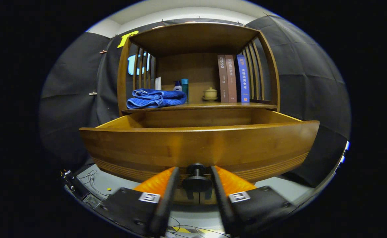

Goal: Pull open the drawer, take out the items inside it, and place them on the countertop above the cabinet.

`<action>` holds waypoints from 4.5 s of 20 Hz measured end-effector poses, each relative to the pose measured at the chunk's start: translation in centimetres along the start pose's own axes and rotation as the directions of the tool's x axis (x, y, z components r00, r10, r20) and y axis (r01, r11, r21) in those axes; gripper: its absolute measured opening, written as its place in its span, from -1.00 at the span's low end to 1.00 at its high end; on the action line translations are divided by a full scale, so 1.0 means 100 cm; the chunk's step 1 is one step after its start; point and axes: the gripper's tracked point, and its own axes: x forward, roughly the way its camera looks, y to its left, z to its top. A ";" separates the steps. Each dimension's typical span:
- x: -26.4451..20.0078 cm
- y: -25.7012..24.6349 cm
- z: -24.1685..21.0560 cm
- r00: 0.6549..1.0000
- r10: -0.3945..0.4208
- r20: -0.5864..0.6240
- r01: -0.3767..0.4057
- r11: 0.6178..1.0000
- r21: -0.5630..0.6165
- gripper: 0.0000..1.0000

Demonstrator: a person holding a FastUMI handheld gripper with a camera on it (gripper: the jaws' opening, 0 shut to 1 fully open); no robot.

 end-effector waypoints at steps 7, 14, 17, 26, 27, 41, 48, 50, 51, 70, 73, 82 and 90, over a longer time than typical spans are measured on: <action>-0.044 -0.005 0.074 0.998 0.055 -0.012 -0.055 0.998 0.018 0.97; 0.012 -0.002 0.121 0.963 0.073 -0.261 -0.060 0.997 0.055 0.97; 0.064 -0.002 0.112 0.917 0.067 -0.394 -0.035 0.996 0.086 0.98; 0.155 -0.027 0.045 0.763 -0.057 -0.644 0.068 0.998 -0.008 0.97; 0.158 -0.025 0.040 0.752 -0.056 -0.657 0.073 0.997 -0.001 0.88; 0.158 -0.024 0.015 0.668 -0.041 -0.743 0.113 0.993 0.047 -0.63; 0.110 0.001 0.030 0.615 0.069 -0.786 0.105 0.980 0.168 -0.63; 0.102 0.002 0.045 0.629 0.069 -0.774 0.078 0.985 0.152 -0.63; 0.099 0.001 0.054 0.640 0.066 -0.766 0.075 0.986 0.147 -0.63; 0.238 -0.030 0.164 0.707 -0.045 -0.706 0.105 0.994 0.042 -0.63; 0.252 -0.034 0.159 0.693 -0.055 -0.719 0.119 0.992 0.039 -0.63; 0.251 -0.023 0.172 0.717 -0.014 -0.697 0.063 0.997 0.045 0.24; 0.213 -0.007 0.197 0.845 0.037 -0.533 0.021 0.995 0.102 0.96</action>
